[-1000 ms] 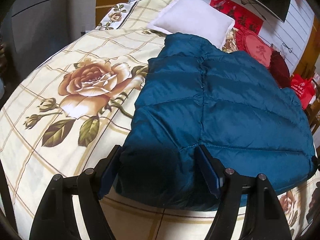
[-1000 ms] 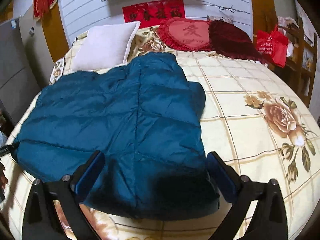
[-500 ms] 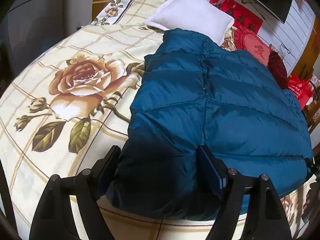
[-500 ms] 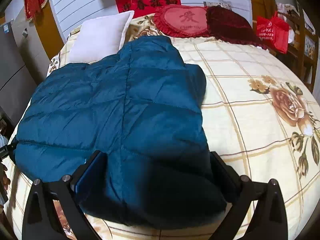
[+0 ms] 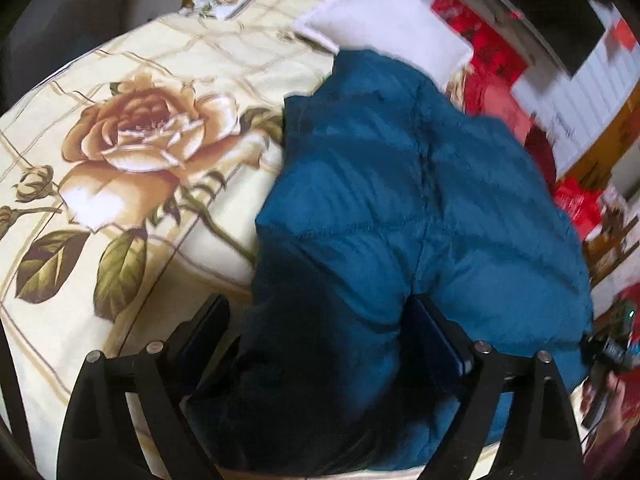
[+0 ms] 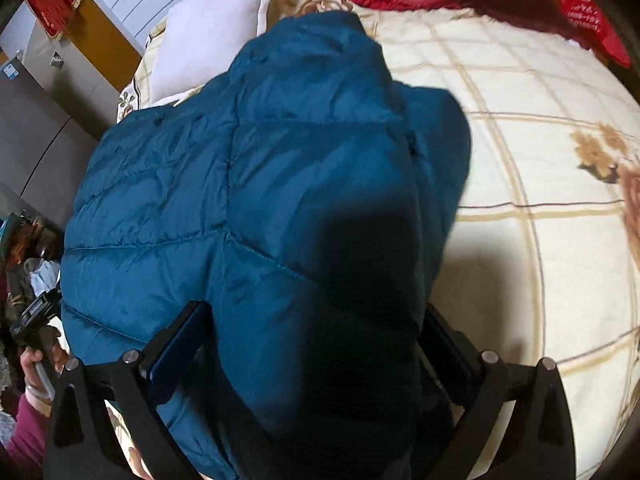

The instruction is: Fold large clothes

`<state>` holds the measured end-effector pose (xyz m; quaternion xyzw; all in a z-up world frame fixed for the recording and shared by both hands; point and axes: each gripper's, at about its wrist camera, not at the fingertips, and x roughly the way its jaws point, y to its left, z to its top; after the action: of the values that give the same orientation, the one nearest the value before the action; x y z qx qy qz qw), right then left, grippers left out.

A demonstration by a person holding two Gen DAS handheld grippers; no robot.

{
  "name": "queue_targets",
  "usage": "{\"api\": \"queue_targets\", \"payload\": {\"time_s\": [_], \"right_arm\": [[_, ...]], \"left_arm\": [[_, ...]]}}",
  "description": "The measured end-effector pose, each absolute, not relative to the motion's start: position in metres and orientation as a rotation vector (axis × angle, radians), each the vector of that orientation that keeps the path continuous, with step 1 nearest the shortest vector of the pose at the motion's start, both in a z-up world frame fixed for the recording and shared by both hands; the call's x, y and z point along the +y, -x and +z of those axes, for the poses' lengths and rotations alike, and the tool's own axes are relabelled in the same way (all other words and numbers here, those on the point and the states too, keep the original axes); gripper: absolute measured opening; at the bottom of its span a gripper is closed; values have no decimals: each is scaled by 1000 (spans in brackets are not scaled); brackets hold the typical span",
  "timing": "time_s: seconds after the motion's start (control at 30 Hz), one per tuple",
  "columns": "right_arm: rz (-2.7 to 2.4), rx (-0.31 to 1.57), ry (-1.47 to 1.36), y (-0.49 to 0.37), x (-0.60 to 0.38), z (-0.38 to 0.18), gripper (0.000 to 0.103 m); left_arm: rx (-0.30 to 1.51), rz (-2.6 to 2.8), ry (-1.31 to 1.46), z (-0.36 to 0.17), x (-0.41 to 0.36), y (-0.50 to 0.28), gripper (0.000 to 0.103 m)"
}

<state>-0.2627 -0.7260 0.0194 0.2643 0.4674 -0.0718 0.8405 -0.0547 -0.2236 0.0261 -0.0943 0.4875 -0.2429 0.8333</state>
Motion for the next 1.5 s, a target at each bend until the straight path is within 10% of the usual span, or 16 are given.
{"api": "queue_targets", "payload": {"time_s": [0.1,0.17,0.27,0.37,0.93,1.13,1.5], "right_arm": [[-146,985,-565,260,-723,19,103],[-147,961,-566,260,-716,19,100],[-167,932,-458,265,-691,33,74],[-177,888,-413,276,-676,58,44],[-65,824,-558,441,-600,93,39],[-299,971,-365,440,-580,60,77],[-386,777,-240,482,-504,124,83]], "left_arm": [[1005,-493,187,27,-228,60,97],[997,-508,200,27,-229,63,79],[973,-563,186,40,-232,71,41],[923,-547,129,63,-234,90,26],[1010,-588,71,99,-137,216,27],[1079,-510,96,67,-127,215,57],[814,-387,-46,116,-116,292,58]]}}
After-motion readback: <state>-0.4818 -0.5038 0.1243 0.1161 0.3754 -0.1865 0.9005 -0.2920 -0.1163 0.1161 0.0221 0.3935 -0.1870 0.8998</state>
